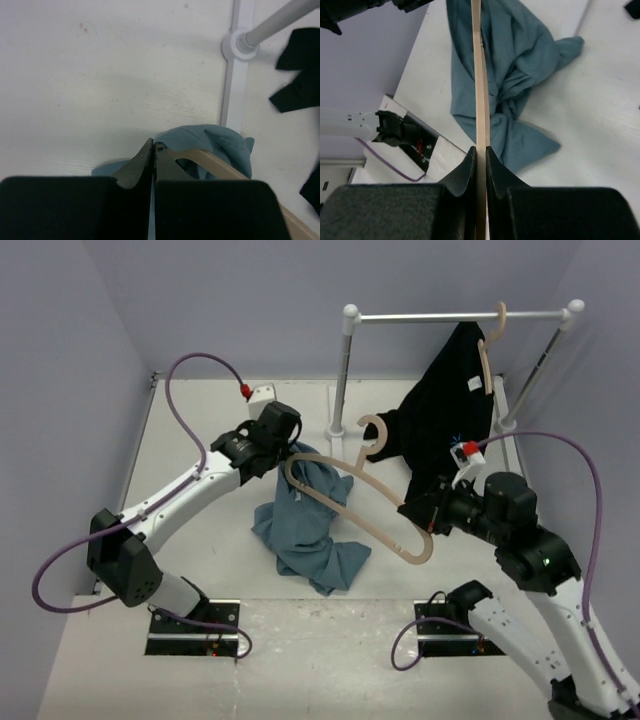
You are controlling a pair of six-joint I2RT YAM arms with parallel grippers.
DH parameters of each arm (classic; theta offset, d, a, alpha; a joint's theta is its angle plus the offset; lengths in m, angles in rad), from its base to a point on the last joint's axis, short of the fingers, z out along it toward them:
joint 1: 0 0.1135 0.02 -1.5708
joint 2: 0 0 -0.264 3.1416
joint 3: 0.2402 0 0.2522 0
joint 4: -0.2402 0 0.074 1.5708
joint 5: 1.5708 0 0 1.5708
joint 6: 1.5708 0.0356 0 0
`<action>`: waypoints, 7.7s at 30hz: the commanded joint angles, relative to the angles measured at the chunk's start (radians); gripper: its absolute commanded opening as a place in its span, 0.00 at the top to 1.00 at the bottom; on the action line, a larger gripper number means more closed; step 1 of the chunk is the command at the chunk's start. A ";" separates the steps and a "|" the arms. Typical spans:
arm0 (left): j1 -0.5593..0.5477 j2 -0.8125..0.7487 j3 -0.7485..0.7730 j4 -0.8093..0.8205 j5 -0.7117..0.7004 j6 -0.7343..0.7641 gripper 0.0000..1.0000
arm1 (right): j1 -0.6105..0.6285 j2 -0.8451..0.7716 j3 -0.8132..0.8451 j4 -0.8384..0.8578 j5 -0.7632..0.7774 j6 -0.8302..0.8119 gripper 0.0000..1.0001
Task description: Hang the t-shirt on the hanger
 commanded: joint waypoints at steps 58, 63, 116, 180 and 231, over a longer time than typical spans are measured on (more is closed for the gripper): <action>0.083 -0.367 -0.205 0.005 -0.062 0.017 1.00 | 0.736 0.636 -0.455 1.194 0.608 0.366 1.00; 0.106 -0.236 -0.010 -0.001 -0.064 0.071 1.00 | 0.814 0.540 -0.361 0.925 0.694 0.368 1.00; 0.473 -0.095 -0.095 0.138 0.246 0.130 1.00 | 0.798 0.821 0.045 0.616 0.476 0.150 1.00; 0.160 -0.175 0.557 -0.343 0.321 0.506 0.35 | 0.445 0.548 -0.091 1.064 0.452 -0.181 1.00; 0.116 -0.089 0.407 -0.242 1.479 1.643 0.73 | -0.021 0.200 -0.023 0.311 -0.327 -0.963 1.00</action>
